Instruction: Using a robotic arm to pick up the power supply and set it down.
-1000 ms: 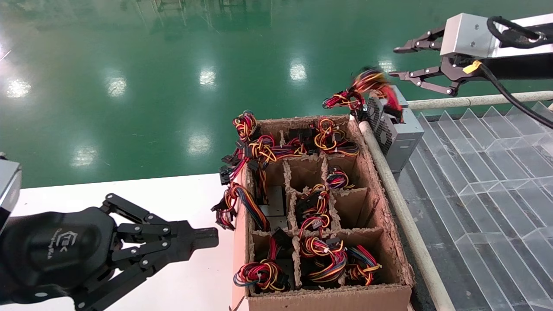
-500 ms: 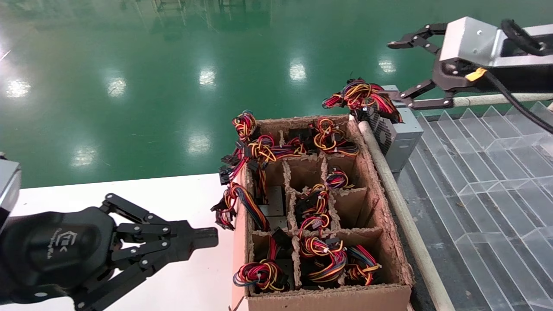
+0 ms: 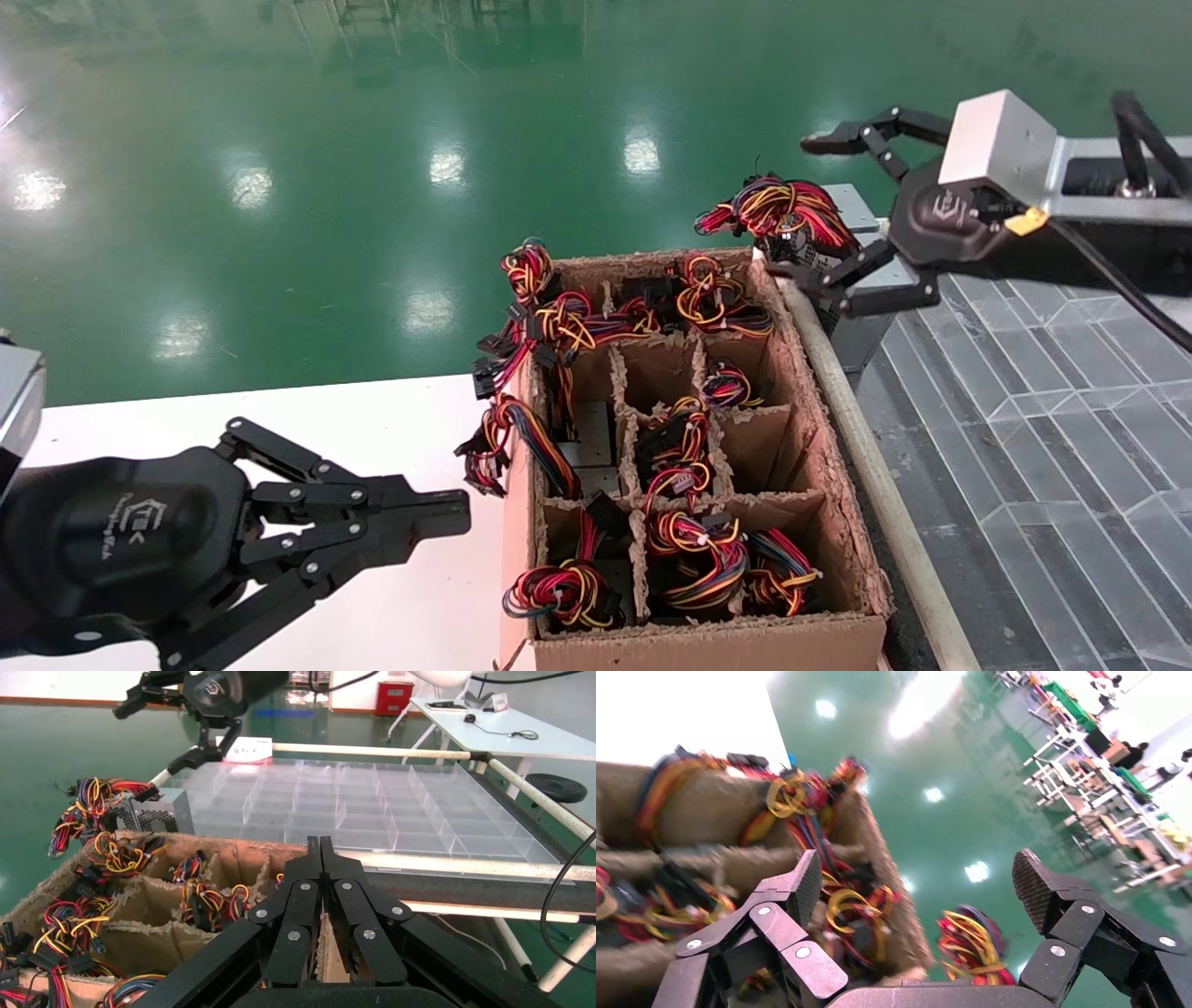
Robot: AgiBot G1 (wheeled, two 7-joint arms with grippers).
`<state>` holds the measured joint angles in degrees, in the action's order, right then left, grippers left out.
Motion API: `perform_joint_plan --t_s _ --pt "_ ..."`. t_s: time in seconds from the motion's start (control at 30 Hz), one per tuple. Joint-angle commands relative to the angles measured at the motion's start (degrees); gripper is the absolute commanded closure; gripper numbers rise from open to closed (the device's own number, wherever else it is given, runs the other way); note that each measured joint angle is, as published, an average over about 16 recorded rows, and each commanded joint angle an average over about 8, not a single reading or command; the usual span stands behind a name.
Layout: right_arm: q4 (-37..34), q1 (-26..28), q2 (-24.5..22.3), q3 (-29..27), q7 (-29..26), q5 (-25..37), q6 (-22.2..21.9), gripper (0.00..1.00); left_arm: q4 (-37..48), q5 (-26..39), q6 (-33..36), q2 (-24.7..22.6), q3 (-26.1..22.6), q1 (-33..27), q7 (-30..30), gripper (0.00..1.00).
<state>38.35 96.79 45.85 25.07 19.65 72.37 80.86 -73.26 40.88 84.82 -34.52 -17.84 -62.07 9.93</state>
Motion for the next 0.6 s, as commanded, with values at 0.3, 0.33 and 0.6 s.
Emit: perform_joint_plan --t_s 0.3,0.33,0.6 --pt "9.4 -9.4 -2.9 -2.4 -8.1 -8.2 1.3 0.00 0.0 0.0 0.0 0.0 0.0 0.0 0.0 0.00" --pt "10.4 -10.4 -3.2 -2.7 -9.0 -9.0 1.4 0.00 0.0 0.0 0.0 0.0 0.0 0.0 0.0 0.00" --pt "17.9 -17.9 -5.5 -4.6 -15.5 -15.5 2.5 0.00 0.0 0.0 0.0 0.0 0.0 0.0 0.0 0.00"
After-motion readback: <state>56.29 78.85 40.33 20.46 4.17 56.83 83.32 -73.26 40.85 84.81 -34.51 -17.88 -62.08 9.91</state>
